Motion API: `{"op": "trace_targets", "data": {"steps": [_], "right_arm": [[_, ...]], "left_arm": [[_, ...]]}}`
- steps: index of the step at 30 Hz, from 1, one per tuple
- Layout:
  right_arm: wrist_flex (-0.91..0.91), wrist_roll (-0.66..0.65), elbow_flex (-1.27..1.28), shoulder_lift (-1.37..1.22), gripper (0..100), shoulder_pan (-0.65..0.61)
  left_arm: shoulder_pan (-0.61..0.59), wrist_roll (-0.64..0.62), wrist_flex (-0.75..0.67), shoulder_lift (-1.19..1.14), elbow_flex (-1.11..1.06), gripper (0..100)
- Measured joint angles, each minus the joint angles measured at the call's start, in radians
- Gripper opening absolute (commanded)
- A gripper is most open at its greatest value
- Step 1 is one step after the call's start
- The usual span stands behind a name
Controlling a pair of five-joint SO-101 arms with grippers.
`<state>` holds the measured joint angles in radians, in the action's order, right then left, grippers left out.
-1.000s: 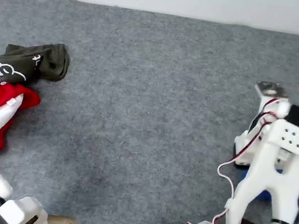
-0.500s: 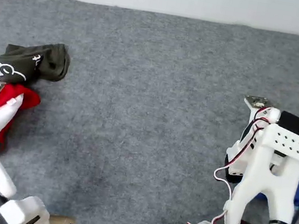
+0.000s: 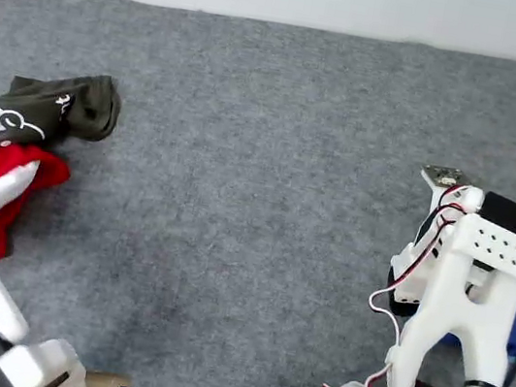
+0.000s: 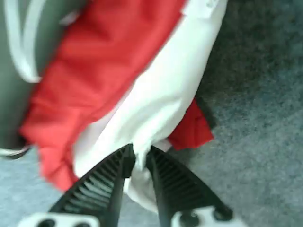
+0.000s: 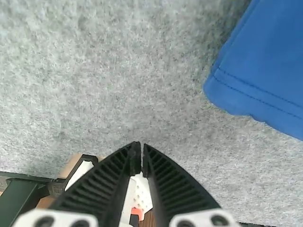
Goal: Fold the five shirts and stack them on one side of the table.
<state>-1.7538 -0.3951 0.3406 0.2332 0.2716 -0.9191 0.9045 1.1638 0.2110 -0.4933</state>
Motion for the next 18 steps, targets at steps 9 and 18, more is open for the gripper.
{"op": "trace_targets", "data": {"steps": [9,18], "right_arm": [[0.000,0.000,0.000,0.000,0.9,0.000],[0.000,0.000,0.000,0.000,0.9,0.000]], "left_arm": [[0.000,-0.084,0.064,0.253,0.153,1],[0.091,-0.410,0.029,0.311,0.486,1]]}}
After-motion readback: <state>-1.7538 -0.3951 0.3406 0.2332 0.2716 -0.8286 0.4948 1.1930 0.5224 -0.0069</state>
